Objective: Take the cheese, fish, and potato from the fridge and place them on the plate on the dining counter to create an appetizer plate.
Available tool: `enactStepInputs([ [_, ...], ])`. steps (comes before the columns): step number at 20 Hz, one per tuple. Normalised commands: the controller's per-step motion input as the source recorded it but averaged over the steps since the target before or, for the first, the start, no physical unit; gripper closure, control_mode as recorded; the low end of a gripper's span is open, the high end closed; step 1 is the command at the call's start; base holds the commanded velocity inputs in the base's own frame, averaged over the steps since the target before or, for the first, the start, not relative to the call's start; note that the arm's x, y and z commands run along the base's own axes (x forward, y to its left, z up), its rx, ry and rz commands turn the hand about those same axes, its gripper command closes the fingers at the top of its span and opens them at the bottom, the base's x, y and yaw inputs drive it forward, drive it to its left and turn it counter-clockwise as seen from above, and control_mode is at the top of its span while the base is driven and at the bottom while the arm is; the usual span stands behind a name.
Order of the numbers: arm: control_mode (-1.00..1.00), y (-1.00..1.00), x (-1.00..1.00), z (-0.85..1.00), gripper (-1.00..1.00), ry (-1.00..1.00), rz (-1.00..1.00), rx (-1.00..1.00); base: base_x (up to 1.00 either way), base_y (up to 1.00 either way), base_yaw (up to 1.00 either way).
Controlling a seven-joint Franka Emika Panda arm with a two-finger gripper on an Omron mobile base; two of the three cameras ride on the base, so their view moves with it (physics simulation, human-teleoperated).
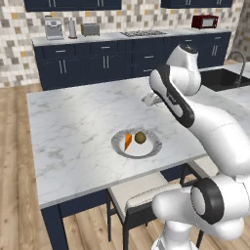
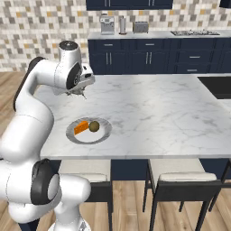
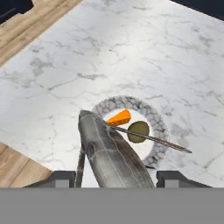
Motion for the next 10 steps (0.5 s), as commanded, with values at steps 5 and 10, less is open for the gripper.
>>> enactStepInputs([
  [5, -1.0, 0.0, -0.34, -0.15, 1.0, 0.03, 0.41, -0.15, 0.0, 0.0, 0.0],
  [10, -1.0, 0.0, -0.16, -0.06, 1.0, 0.01, 0.44, -0.17, 0.0, 0.0, 0.0],
])
